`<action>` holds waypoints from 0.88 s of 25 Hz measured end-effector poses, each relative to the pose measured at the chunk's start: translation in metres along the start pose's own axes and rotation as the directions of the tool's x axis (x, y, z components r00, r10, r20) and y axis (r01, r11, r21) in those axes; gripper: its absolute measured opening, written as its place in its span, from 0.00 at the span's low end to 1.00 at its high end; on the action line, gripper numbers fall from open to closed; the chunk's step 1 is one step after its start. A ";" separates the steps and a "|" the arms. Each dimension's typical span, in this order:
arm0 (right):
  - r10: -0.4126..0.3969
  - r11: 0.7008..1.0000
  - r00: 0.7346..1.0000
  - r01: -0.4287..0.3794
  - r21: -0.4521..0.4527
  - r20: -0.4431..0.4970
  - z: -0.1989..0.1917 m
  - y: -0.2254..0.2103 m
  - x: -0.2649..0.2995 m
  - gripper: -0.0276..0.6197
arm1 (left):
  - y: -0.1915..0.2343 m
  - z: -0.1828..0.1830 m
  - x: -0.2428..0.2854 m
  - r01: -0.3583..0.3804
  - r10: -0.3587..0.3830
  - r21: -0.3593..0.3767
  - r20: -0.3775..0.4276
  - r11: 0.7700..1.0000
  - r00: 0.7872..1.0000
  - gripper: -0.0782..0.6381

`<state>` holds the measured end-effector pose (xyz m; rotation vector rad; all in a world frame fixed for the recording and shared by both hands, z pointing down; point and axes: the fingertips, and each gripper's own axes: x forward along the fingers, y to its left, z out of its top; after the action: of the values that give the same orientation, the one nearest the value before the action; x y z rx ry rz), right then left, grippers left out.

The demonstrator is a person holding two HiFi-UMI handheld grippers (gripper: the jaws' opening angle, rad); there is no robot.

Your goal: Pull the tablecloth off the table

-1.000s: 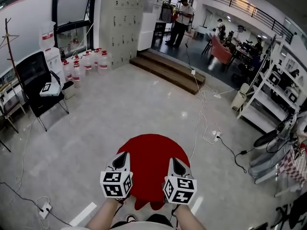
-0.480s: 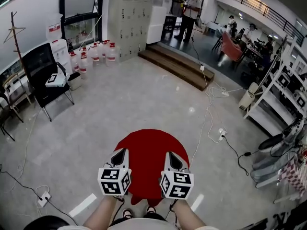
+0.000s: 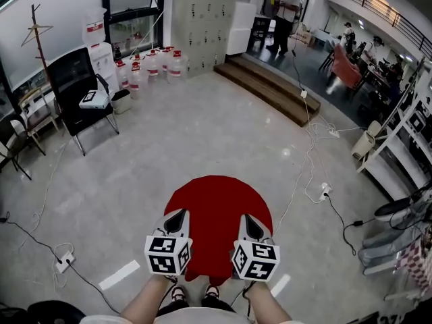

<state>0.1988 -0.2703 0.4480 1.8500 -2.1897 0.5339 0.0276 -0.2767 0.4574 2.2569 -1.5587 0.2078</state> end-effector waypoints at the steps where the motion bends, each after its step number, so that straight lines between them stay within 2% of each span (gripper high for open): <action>1: 0.010 1.000 1.000 -0.010 0.002 -0.007 -0.003 0.002 0.002 0.08 | 0.002 -0.003 -0.002 -0.011 0.011 -0.001 -0.006 1.000 1.000 0.13; 12: 0.118 0.993 0.988 -0.119 0.004 -0.099 -0.039 0.031 0.023 0.08 | 0.030 -0.039 -0.028 -0.146 0.142 -0.045 -0.070 0.988 0.987 0.13; 22: 0.217 0.974 0.951 -0.228 -0.023 -0.219 -0.086 0.067 0.038 0.08 | 0.056 -0.084 -0.054 -0.263 0.246 -0.128 -0.132 0.956 0.960 0.13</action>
<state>0.1214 -0.2595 0.5321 1.4531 -2.2524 0.6838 -0.0357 -0.2139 0.5290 1.8964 -1.7408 0.2807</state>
